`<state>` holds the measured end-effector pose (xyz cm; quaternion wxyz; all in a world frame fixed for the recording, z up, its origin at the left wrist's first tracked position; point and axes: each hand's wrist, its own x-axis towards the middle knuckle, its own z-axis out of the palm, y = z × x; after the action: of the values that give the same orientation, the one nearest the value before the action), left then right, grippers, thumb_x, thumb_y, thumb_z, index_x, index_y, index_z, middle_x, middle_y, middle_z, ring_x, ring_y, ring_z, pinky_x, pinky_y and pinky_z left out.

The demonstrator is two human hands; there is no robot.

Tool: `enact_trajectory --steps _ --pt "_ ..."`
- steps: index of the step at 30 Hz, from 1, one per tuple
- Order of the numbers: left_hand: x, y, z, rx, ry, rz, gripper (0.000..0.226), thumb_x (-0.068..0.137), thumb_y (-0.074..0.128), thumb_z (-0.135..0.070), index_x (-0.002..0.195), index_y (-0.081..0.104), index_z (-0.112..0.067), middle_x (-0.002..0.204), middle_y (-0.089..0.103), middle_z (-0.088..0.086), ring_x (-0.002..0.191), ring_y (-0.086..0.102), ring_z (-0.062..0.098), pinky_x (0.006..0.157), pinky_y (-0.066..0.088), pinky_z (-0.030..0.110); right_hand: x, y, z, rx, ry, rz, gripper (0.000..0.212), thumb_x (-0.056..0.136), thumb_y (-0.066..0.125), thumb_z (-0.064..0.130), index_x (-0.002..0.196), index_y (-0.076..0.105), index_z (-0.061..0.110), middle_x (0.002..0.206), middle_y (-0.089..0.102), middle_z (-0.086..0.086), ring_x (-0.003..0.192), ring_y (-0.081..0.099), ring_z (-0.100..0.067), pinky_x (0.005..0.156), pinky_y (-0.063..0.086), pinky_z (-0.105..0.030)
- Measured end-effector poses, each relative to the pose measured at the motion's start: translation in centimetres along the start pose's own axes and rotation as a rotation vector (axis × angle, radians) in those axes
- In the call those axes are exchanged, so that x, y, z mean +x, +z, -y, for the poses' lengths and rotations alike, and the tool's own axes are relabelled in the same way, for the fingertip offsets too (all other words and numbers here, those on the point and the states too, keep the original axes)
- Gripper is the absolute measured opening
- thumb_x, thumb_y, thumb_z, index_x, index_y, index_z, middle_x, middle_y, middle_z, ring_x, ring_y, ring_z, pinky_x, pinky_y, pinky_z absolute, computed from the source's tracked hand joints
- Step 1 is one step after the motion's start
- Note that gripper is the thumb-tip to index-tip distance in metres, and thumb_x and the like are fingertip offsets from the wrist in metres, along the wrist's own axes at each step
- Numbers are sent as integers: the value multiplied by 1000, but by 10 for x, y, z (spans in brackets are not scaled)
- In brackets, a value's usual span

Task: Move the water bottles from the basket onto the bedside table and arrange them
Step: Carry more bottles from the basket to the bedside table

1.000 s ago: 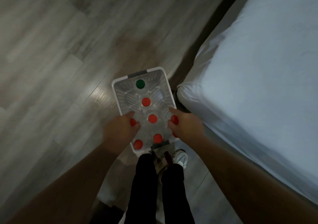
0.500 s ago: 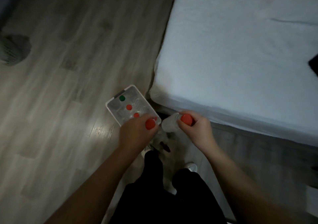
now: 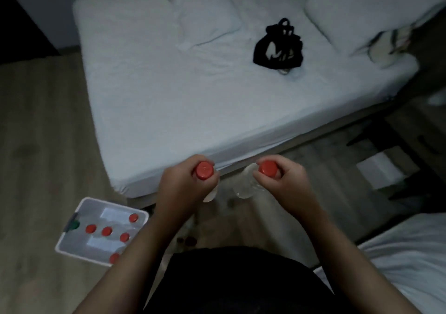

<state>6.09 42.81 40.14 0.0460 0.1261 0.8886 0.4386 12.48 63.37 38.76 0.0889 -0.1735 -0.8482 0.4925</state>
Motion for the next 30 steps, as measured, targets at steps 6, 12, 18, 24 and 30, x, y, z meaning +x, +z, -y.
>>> enact_trajectory --steps 6,12,18,24,30 --pt "3 98 -74 -115 49 79 12 73 76 -18 76 68 -26 73 69 -11 74 62 -2 67 47 15 -6 -107 -48 -87 39 -68 13 74 77 20 84 70 19 78 69 5 76 63 -4 67 50 -15" --pt "8 168 -139 -174 146 216 13 71 77 -19 77 69 -27 73 70 -12 73 63 -1 63 46 10 -29 -184 -82 -17 111 -227 15 74 78 16 85 69 20 81 68 7 78 64 -4 73 54 -22" --pt "26 219 -188 -185 236 351 16 70 78 -22 77 67 -32 74 69 -14 71 63 -1 64 47 12 -40 -235 -102 11 254 -349 14 76 76 23 88 68 23 81 67 3 78 64 -8 72 55 -23" --pt "59 268 -227 -162 319 449 16 70 77 -24 81 68 -32 73 67 -15 74 61 -5 59 40 3 -28 -278 -123 -67 282 -515 12 76 77 19 86 71 19 81 69 4 79 62 -6 68 47 -10" --pt "119 337 -258 -141 388 533 16 68 79 -26 78 67 -32 69 66 -15 71 61 -3 58 45 15 24 -318 -165 -92 367 -596 10 75 76 23 84 71 22 78 69 8 75 62 -4 65 47 -9"
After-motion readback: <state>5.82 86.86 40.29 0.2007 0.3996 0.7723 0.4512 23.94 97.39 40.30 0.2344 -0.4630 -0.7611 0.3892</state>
